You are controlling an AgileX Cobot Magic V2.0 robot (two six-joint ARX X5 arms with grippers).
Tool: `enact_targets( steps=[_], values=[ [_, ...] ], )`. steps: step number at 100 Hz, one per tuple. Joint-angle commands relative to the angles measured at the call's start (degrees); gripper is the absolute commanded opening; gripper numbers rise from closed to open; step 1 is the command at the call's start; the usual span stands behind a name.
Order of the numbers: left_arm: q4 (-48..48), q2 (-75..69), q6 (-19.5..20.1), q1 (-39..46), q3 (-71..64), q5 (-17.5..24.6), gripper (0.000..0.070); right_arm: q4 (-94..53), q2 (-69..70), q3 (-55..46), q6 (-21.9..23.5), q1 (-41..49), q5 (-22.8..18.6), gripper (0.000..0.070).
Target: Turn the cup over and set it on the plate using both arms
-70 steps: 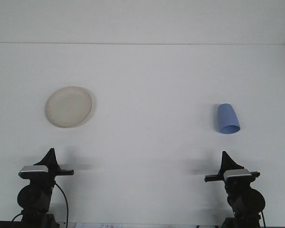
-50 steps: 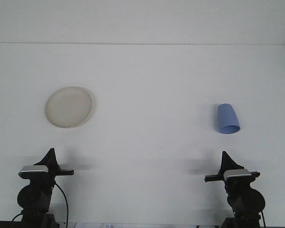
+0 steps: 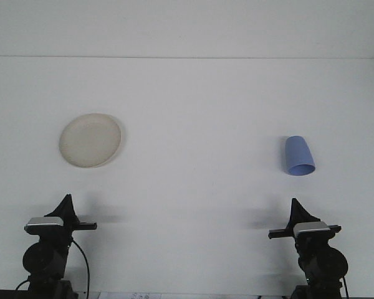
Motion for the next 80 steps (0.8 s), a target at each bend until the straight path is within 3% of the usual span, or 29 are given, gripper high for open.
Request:
enact_targets(
  steps=[1, 20, 31, 55, 62, 71, 80],
  values=[
    [0.7, 0.0, 0.8, 0.1, -1.1, -0.3, 0.0013, 0.6, -0.2, -0.1, 0.8, 0.0, 0.1, 0.0006],
    [0.7, -0.1, 0.7, 0.1, -1.1, -0.3, 0.0013, 0.8, -0.2, -0.1, 1.3, 0.0, -0.2, 0.0006],
    [0.7, -0.1, 0.7, 0.1, -1.1, -0.3, 0.0013, 0.8, -0.1, -0.1, 7.6, 0.0, -1.8, 0.0006],
    [0.7, -0.1, 0.7, 0.1, -1.1, -0.3, 0.0013, 4.5, -0.1, 0.4, 19.0, 0.0, -1.7, 0.0003],
    [0.7, -0.1, 0.7, 0.1, -1.1, -0.3, 0.0013, 4.8, -0.1, 2.9, 21.7, 0.0, -0.1, 0.0002],
    [0.7, -0.1, 0.7, 0.1, -1.1, -0.3, 0.0013, 3.8, 1.5, 8.0, 20.9, 0.0, 3.0, 0.0003],
    [0.7, -0.1, 0.7, 0.1, -1.1, -0.3, 0.0013, 0.2, 5.0, 14.8, 16.0, 0.0, 5.3, 0.0033]
  ],
)
